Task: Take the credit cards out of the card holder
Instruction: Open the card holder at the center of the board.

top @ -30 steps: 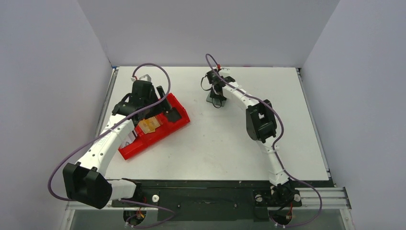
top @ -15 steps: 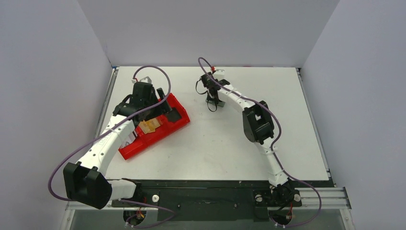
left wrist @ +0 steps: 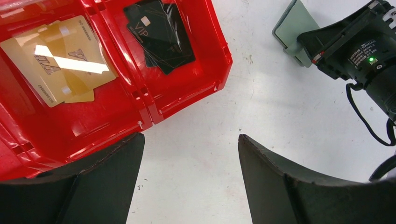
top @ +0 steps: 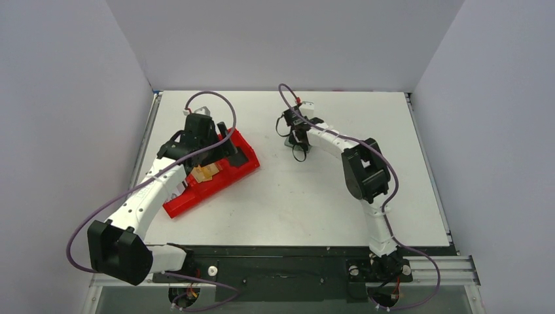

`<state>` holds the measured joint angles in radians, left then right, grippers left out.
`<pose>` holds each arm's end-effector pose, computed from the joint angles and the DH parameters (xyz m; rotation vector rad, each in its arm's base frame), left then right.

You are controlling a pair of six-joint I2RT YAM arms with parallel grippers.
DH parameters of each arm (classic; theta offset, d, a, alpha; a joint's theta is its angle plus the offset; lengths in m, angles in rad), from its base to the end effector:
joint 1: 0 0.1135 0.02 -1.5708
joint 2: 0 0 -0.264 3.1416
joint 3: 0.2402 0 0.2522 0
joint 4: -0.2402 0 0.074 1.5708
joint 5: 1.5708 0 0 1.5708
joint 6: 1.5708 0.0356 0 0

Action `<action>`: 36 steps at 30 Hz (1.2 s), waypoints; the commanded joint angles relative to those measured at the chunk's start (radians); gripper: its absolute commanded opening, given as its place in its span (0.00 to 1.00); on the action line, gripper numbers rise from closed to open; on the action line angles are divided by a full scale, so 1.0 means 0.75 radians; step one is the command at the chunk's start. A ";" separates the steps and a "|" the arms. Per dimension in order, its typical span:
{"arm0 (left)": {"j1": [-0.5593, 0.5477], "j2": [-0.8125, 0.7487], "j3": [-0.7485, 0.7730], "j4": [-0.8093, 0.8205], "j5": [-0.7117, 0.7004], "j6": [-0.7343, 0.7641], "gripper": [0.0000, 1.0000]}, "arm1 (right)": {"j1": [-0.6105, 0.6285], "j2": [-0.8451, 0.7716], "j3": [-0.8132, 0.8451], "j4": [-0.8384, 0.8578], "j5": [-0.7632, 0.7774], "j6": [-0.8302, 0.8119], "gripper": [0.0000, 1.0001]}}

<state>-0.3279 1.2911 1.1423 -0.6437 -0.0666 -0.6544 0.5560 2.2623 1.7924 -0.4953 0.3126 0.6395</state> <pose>0.2613 -0.0864 0.3123 -0.4218 2.3594 -0.3931 0.4265 0.2521 0.1707 0.2246 2.4623 0.1125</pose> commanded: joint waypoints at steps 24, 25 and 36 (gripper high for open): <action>-0.453 0.396 0.009 0.240 0.020 -0.050 0.72 | 0.289 -1.329 -1.535 0.507 -0.274 -0.038 0.52; -0.472 0.420 0.018 0.249 0.030 -0.049 0.72 | 0.290 -1.353 -1.532 0.490 -0.267 -0.029 0.54; -0.546 0.714 0.157 0.298 0.034 -0.008 0.60 | 0.301 -1.516 -1.590 0.199 -0.086 0.406 0.35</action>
<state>-0.7292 1.7866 1.1934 -0.4675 -0.0410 -0.6895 0.7780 1.1412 0.6403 -0.2962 0.1978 0.7887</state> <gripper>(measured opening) 0.646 0.414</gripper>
